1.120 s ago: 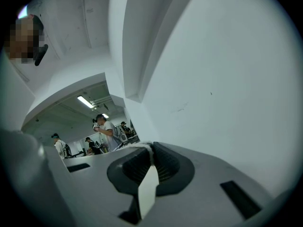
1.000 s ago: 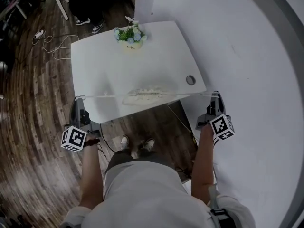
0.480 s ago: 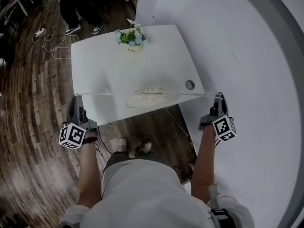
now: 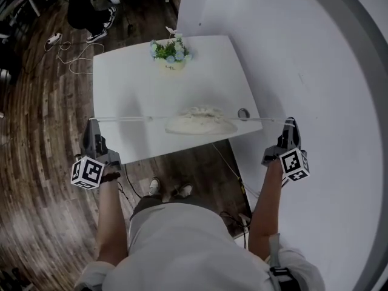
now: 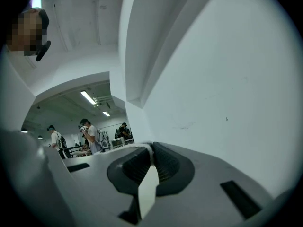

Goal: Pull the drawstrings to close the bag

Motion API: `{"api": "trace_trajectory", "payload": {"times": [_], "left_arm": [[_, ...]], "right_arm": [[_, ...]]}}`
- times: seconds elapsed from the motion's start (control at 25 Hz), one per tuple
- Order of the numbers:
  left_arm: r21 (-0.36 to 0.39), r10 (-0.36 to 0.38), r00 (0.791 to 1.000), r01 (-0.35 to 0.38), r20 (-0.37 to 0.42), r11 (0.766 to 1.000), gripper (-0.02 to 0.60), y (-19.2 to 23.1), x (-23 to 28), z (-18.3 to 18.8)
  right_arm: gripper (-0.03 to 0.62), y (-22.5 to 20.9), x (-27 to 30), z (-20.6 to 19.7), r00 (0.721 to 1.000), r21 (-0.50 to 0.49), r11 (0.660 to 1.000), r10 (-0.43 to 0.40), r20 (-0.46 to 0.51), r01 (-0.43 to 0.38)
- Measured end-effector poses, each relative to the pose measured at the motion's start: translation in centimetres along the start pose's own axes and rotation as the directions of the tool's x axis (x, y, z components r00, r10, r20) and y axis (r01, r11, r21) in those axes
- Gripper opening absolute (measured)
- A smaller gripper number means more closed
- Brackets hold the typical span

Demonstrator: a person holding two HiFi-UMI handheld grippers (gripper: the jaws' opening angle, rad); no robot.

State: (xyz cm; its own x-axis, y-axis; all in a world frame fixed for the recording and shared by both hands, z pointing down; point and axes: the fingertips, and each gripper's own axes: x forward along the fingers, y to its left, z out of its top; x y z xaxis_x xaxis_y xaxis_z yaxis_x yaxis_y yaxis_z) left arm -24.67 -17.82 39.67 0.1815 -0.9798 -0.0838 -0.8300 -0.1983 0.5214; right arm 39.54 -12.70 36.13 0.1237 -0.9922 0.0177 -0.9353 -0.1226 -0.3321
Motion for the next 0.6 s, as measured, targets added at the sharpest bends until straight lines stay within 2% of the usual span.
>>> {"api": "trace_trajectory", "payload": {"times": [0.12,0.4,0.6], "left_arm": [[0.001,0.011,1.0,-0.011,0.003,1.0,0.014,0.3,-0.6,0.4],[0.023,0.045,0.999,-0.045,0.005,0.999,0.014,0.7,-0.9,0.0],[0.025,0.051,0.999,-0.051,0.014,0.998,0.014,0.9,-1.3,0.4]], "right_arm": [[0.038,0.2,0.3,-0.2,1.0,-0.011,1.0,0.006,-0.012,-0.006],[0.038,-0.4,1.7,-1.6,0.999,0.052,0.998,0.02,-0.032,-0.018],[0.038,0.3,1.4,-1.2,0.999,0.029,0.999,0.033,-0.03,-0.032]]}}
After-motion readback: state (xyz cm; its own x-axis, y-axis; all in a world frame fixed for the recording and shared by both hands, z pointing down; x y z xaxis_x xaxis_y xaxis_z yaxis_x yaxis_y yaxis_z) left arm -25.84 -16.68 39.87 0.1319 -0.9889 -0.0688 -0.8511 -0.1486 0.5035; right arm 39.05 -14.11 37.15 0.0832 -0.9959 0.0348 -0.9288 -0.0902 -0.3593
